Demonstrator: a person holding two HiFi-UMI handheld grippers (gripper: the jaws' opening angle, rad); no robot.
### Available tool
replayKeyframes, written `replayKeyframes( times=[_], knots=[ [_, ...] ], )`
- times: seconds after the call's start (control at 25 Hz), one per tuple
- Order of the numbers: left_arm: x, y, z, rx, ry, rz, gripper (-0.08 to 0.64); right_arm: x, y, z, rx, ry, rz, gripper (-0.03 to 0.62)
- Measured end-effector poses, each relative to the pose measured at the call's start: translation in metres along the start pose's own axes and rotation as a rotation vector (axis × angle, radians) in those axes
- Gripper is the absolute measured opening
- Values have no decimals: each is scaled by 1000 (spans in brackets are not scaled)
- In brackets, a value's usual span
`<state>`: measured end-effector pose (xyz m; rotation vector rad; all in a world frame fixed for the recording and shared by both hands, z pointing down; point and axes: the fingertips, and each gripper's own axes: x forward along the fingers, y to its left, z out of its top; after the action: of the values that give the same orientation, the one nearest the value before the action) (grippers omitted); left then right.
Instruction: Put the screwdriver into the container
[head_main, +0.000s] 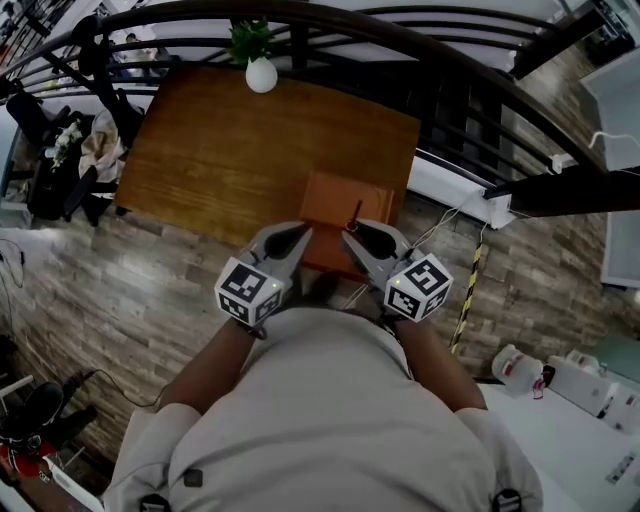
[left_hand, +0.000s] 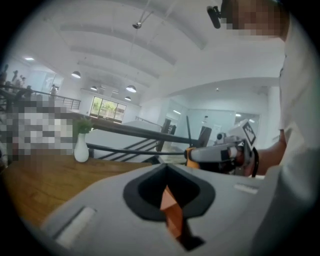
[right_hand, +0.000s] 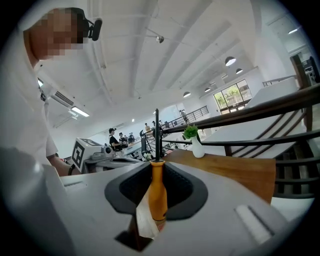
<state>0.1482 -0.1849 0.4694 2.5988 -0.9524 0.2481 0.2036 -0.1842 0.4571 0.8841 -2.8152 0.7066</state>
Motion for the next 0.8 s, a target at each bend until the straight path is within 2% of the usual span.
replayKeyframes(
  times=[0.28,0.56,0.8],
  knots=[
    [16,9,-48,-10,88,-8,3,11,-24,-54,2,107,-28,83],
    [34,14,-79,-39,140,-26,3,15,-41,-99,42,202,-31,83],
    [48,25,-107,-24,186,-32,3,23,-59,-129,17,267,-38,83]
  ],
)
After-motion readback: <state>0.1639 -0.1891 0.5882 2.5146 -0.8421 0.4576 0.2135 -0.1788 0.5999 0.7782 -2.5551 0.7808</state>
